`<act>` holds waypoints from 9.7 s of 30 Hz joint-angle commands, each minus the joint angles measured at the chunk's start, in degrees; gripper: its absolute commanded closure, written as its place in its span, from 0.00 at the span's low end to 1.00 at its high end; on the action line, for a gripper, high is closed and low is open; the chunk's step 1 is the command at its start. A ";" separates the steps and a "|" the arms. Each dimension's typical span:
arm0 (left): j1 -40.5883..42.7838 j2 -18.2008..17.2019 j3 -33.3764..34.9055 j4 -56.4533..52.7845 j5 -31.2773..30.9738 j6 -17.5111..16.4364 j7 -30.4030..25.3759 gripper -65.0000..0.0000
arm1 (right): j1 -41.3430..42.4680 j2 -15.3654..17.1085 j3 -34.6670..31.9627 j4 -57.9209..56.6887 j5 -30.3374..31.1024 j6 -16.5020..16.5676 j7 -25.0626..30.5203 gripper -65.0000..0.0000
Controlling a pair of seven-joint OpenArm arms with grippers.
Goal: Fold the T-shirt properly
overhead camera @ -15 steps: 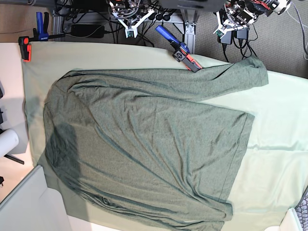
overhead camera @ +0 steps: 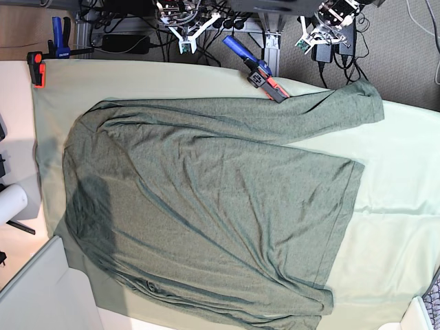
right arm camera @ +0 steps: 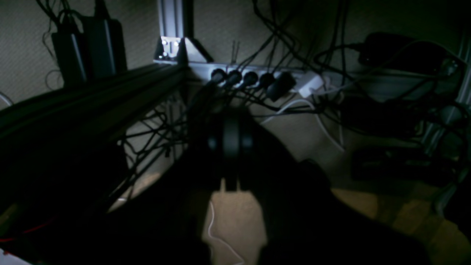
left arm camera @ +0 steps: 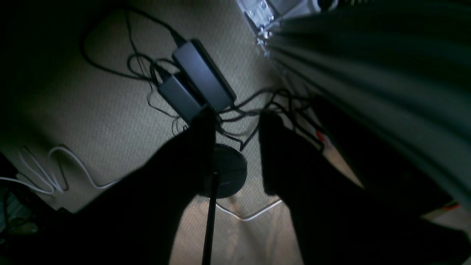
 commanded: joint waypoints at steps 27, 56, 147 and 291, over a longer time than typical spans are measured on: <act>20.26 -6.73 -36.52 39.23 -29.88 -41.28 7.72 0.64 | -13.53 9.57 0.20 14.86 7.37 13.27 -0.72 1.00; 34.14 -11.23 -57.40 82.75 -48.54 -41.28 21.05 0.44 | -20.68 13.79 0.20 25.33 13.18 13.25 -1.51 1.00; 24.33 -17.53 -43.23 68.43 -41.05 -41.28 20.11 1.00 | -39.41 24.22 21.62 90.53 28.09 13.44 -18.25 0.64; 18.14 -25.57 -48.65 85.09 -51.30 -41.28 30.62 1.00 | -11.93 39.06 -9.25 74.12 -9.03 19.06 -9.73 0.45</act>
